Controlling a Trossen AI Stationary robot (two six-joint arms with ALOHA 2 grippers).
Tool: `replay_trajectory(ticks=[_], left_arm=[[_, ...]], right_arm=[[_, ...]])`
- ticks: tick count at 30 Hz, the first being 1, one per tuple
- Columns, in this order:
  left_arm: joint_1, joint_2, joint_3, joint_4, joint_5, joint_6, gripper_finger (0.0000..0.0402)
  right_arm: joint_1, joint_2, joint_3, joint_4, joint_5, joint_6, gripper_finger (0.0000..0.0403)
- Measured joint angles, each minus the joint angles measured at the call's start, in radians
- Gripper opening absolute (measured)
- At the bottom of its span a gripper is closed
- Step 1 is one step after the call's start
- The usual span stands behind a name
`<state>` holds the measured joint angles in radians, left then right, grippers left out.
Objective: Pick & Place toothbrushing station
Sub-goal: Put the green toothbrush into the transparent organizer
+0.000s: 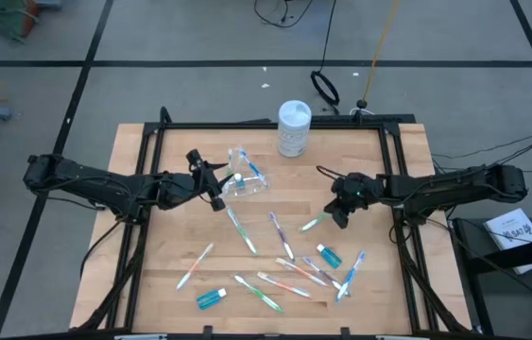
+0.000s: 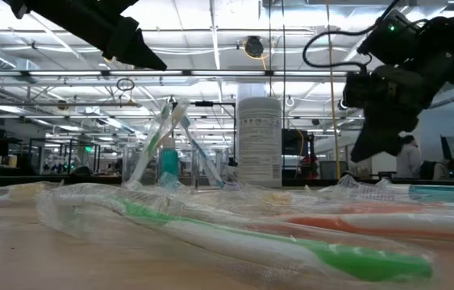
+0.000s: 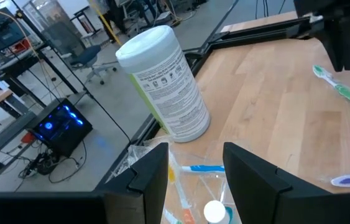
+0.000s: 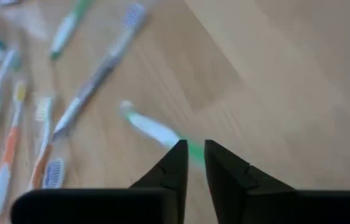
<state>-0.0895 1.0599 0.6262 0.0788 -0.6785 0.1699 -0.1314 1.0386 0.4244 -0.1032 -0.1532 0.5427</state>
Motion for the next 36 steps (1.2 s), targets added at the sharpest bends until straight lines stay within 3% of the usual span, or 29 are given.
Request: replay_trajectory(ticks=[6, 11, 20, 29, 36], left_arm=[[0.000, 0.000, 0.000, 0.000, 0.000, -0.022, 0.0161], [0.000, 0.000, 0.000, -0.001, 0.000, -0.018, 0.0161], [0.000, 0.000, 0.000, -0.001, 0.000, -0.021, 0.0161], [0.000, 0.000, 0.000, -0.001, 0.000, -0.021, 0.0161], [0.000, 0.000, 0.000, -0.002, 0.000, -0.021, 0.0161]], right_arm=[[-0.001, 0.000, -0.001, -0.126, 0.046, 0.204, 0.0103], [-0.012, 0.000, -0.001, -0.142, -0.058, 0.232, 0.0130], [-0.072, 0.000, -0.001, -0.245, 0.151, 0.649, 0.0134], [-0.155, 0.018, 0.000, -0.207, 0.159, 0.652, 0.0134], [-0.149, 0.125, 0.005, -0.178, 0.163, 0.639, 0.0123]])
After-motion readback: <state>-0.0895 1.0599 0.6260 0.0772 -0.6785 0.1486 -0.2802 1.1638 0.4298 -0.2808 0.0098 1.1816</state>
